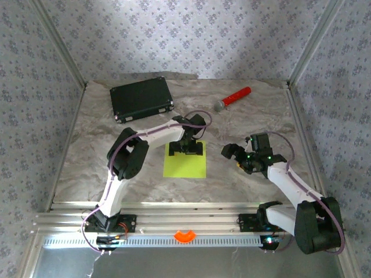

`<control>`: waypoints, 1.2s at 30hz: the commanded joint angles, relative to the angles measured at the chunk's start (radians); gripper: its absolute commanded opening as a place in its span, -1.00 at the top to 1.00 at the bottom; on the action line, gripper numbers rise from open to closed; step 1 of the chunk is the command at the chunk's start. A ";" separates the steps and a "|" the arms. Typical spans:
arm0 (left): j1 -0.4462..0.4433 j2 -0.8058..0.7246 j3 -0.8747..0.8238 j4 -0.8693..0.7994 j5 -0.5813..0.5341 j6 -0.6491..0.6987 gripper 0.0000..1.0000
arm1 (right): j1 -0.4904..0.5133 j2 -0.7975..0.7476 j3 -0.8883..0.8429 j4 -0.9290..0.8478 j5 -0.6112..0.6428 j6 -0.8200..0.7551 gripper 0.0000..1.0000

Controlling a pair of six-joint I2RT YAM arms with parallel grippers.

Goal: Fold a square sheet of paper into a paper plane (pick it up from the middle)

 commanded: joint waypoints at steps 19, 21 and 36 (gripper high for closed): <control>-0.007 0.074 -0.035 -0.010 -0.004 -0.030 -1.00 | 0.001 0.015 0.019 -0.052 0.011 0.018 -0.98; -0.009 0.074 -0.041 -0.007 -0.004 -0.028 -1.00 | 0.000 0.013 0.019 -0.052 0.013 0.018 -0.98; -0.010 -0.004 0.062 -0.114 -0.091 0.020 -0.99 | 0.018 0.000 0.027 -0.069 0.020 0.032 -0.98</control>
